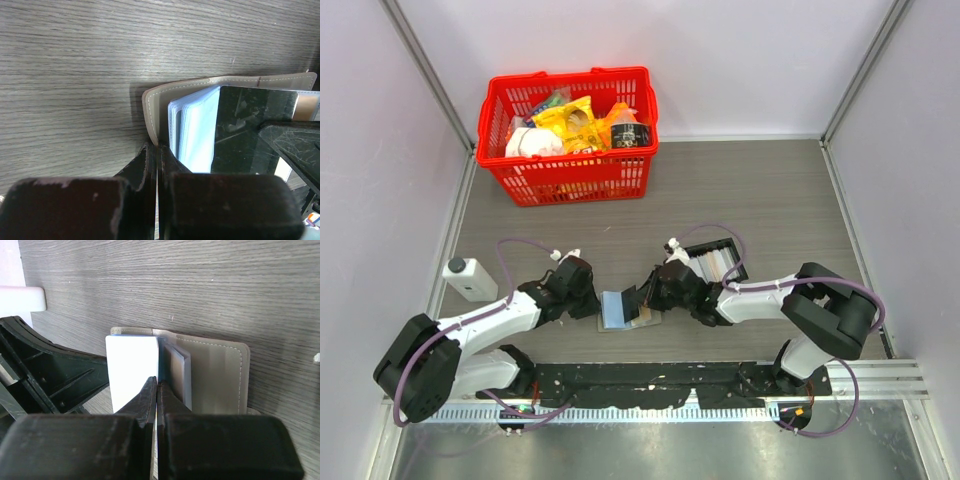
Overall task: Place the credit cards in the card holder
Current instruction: Insert the credit card into the card holder.
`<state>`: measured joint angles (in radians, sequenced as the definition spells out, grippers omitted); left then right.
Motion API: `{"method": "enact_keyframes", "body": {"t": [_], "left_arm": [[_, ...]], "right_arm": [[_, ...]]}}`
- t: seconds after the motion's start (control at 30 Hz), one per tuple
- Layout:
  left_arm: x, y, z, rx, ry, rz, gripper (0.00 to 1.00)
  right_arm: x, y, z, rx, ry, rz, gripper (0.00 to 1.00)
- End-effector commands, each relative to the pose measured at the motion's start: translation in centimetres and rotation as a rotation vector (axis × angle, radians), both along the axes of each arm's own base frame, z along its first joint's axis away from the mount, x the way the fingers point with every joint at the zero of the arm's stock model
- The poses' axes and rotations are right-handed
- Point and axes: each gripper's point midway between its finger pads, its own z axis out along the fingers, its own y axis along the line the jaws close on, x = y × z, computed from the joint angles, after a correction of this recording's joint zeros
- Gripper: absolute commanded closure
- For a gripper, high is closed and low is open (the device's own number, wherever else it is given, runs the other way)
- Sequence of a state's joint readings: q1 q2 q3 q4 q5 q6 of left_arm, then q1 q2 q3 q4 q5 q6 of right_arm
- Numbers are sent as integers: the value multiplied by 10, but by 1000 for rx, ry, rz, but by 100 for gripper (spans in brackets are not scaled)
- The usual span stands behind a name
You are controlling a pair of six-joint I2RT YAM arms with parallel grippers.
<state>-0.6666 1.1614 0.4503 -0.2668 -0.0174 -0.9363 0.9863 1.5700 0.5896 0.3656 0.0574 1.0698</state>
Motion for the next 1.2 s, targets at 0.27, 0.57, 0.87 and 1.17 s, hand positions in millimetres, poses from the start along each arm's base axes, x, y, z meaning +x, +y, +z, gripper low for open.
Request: {"method": "enact_keyframes", "body": {"t": [0.27, 0.57, 0.87, 1.17], "left_arm": [[-5, 11, -14, 51, 21, 16, 100], [-4, 13, -16, 67, 20, 26, 100], [-2, 12, -17, 72, 26, 26, 100], [-2, 11, -14, 62, 18, 23, 100]], "right_arm": [[-10, 8, 1, 63, 38, 16, 99], [-24, 5, -1, 52, 82, 54, 99], [-27, 9, 2, 33, 91, 83, 99], [-22, 18, -12, 12, 111, 76, 99]]}}
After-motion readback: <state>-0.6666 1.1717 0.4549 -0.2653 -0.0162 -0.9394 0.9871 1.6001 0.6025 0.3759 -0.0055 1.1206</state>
